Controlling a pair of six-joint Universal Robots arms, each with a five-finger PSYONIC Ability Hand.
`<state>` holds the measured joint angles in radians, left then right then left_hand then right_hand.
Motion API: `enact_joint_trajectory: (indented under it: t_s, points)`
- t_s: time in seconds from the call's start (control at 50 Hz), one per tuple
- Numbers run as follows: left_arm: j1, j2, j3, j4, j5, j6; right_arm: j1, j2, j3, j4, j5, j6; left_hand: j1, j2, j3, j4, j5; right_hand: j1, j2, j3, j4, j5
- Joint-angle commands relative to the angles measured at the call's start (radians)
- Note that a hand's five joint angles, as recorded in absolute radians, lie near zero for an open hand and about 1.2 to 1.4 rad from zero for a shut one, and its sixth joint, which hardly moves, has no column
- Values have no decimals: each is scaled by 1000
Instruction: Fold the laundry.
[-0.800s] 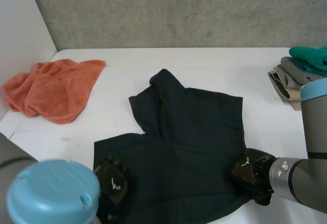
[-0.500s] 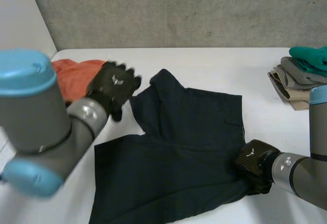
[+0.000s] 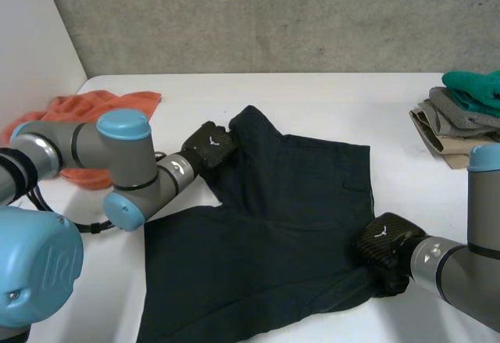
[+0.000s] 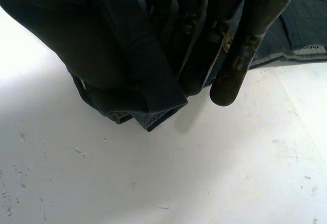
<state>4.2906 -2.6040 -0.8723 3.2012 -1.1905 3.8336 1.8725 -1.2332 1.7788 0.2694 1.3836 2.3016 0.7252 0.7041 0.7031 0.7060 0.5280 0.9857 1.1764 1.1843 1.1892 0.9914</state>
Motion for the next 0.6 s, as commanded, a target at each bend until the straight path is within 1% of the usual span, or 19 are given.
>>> enact_joint_trajectory:
  t_s: [0.02, 0.04, 0.06, 0.1, 0.12, 0.14, 0.2, 0.22, 0.34, 0.44, 0.46, 0.52, 0.54, 0.56, 0.58, 0.6]
  points:
    - [-5, -5, 0, 8, -43, 4, -3, 0, 13, -10, 0, -1, 671, 692, 693, 690, 694, 411, 220, 212, 207, 230]
    - [-5, 5, -8, 9, -63, 6, -3, 0, 14, -12, 2, -1, 671, 692, 693, 690, 694, 411, 220, 212, 207, 230]
    - [-5, 33, -28, 15, -117, 17, -3, 0, 17, -13, 2, -2, 671, 692, 693, 690, 694, 411, 220, 212, 207, 230]
    - [-5, 70, -57, 23, -179, 36, -3, 0, 19, -15, 2, -2, 671, 692, 693, 690, 694, 411, 220, 212, 207, 230]
    - [-6, 90, -77, 29, -207, 52, -1, 0, 19, -15, 2, -1, 671, 692, 693, 690, 694, 411, 220, 212, 207, 230]
    - [-6, 128, -126, 40, -253, 90, -1, 0, 21, -16, 0, -1, 671, 692, 693, 690, 694, 411, 220, 212, 207, 230]
    - [-11, 180, -198, 60, -311, 147, 1, 0, 19, -16, 0, -1, 671, 692, 693, 690, 694, 411, 220, 212, 207, 230]
    - [-14, 209, -239, 75, -343, 173, 2, -2, 19, -16, 0, -1, 671, 692, 693, 690, 694, 411, 220, 212, 207, 230]
    - [-22, 256, -339, 85, -415, 188, 5, -2, 16, -32, 2, 1, 671, 692, 693, 690, 694, 411, 220, 212, 207, 230]
    - [-32, 256, -356, 82, -488, 187, 5, -3, 16, -36, 2, 10, 671, 692, 693, 690, 694, 411, 220, 212, 207, 230]
    - [-38, 256, -358, 80, -518, 185, 5, -3, 16, -39, 2, 22, 671, 692, 693, 690, 694, 411, 220, 212, 207, 230]
    - [-46, 256, -362, 78, -544, 181, 5, -3, 16, -41, 2, 42, 671, 692, 693, 690, 694, 411, 220, 212, 207, 230]
    - [-55, 256, -366, 78, -547, 184, 5, -3, 16, -41, 0, 48, 160, 181, 182, 179, 183, 411, 220, 212, 207, 230]
    - [-60, 257, -366, 78, -551, 182, 5, -3, 16, -42, 0, 50, -124, -103, -102, -105, -102, 411, 220, 212, 207, 230]
    - [-66, 257, -369, 83, -551, 182, 5, -3, 16, -42, 0, 52, -267, -246, -244, -247, -244, 411, 220, 212, 207, 230]
    - [-72, 260, -372, 85, -549, 179, 5, -3, 17, -47, 0, 55, -315, -293, -292, -295, -292, 411, 220, 212, 207, 230]
